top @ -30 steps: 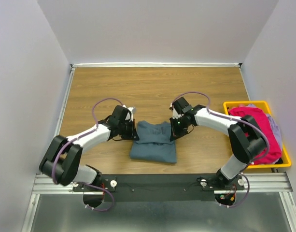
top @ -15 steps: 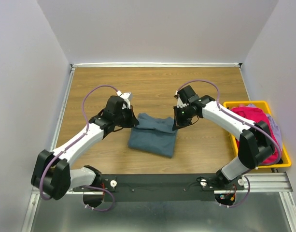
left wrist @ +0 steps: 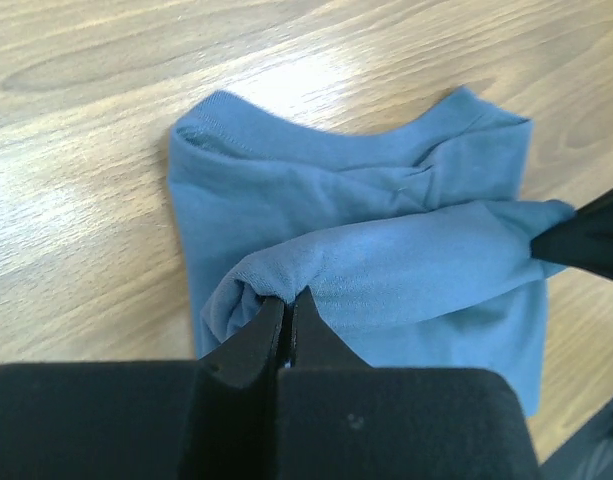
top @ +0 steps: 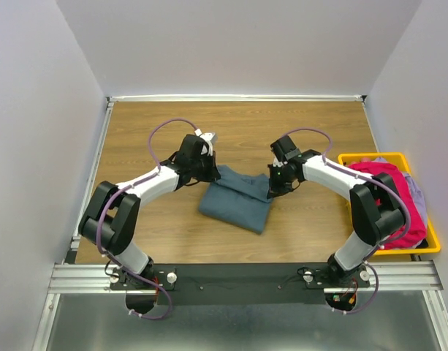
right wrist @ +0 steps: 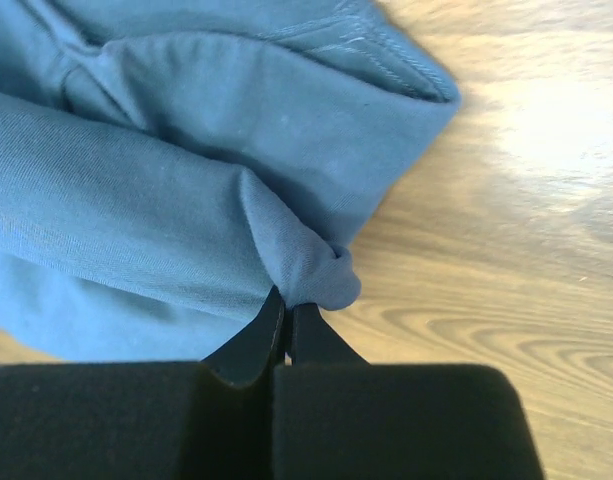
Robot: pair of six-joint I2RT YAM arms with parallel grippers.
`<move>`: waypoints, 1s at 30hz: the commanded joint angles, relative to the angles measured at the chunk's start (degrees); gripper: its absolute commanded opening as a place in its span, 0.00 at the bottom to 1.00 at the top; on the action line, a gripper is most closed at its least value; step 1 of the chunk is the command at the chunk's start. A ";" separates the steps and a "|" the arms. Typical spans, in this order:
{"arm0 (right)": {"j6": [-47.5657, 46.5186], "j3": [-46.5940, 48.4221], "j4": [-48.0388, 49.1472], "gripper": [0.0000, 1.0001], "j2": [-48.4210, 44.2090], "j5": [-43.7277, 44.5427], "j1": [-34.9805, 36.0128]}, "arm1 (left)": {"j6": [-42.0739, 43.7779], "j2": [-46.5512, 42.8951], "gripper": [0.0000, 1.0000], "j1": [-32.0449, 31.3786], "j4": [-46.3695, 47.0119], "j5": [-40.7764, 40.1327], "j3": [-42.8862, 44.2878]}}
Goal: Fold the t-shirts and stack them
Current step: Fold the tshirt
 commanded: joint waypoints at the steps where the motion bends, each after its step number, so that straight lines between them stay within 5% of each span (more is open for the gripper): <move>1: 1.40 -1.58 2.13 0.01 1.05 6.29 -0.92 | 1.20 1.83 0.00 0.48 4.19 -3.01 -0.27; 9: 2.55 -3.43 3.19 0.10 0.08 9.46 -0.83 | 0.67 5.17 0.02 0.57 7.01 -4.07 -0.02; 16: 1.32 0.00 3.54 0.35 -3.44 11.83 -0.83 | -0.91 2.28 0.30 0.57 7.98 -6.26 -0.54; 21: -2.54 2.64 3.62 0.49 -6.42 10.43 -0.48 | -1.26 -0.36 0.40 0.48 9.39 -7.14 -1.07; 30: -11.16 3.70 4.06 0.51 -13.63 1.04 0.84 | -5.92 -11.78 0.68 0.30 9.48 -8.64 -6.95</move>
